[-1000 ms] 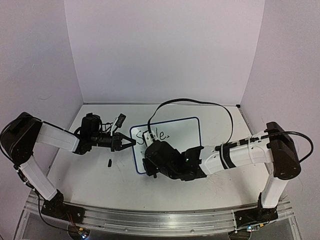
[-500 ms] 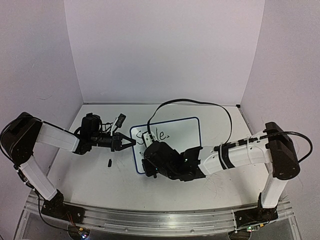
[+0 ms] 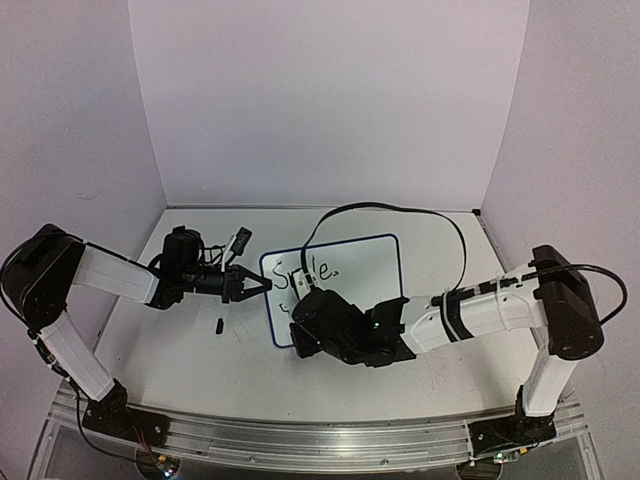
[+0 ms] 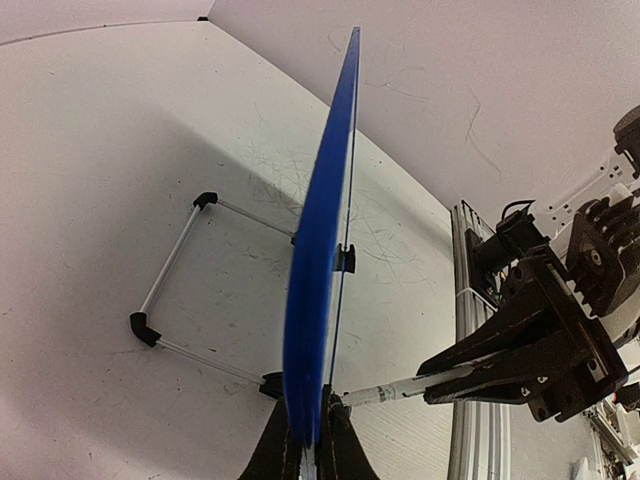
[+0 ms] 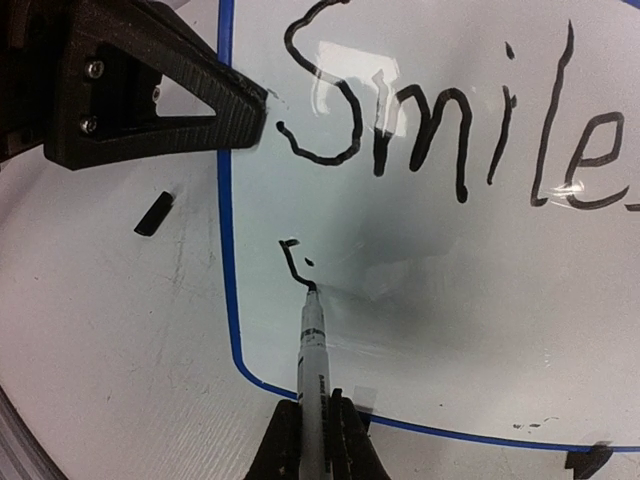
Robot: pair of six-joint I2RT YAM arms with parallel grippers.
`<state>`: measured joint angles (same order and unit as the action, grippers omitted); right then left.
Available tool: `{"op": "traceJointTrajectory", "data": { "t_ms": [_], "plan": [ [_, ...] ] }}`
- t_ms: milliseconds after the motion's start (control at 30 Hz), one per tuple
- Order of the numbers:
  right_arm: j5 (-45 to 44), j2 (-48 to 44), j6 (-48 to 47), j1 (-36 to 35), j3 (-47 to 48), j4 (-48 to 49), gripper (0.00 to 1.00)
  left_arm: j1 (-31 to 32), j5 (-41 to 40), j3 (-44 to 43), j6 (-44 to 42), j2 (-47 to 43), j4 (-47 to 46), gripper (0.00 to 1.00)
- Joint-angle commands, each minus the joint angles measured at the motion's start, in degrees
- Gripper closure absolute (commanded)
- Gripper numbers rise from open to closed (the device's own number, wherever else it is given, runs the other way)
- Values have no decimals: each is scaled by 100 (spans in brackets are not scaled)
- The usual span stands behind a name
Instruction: Write a sentence on the whiteboard
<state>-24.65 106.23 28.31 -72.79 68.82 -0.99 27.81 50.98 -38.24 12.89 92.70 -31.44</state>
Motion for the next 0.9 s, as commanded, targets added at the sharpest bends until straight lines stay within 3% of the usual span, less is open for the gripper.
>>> {"op": "traceJointTrajectory", "data": {
  "t_ms": [0,867],
  "plan": [
    [-325,-340,-2,47,-113,34,100,40,-323,-89,-261,181,296,100],
    [26,-446,-418,46,-311,678,100,40,-295,-96,-260,197,295,100]
  ]
}}
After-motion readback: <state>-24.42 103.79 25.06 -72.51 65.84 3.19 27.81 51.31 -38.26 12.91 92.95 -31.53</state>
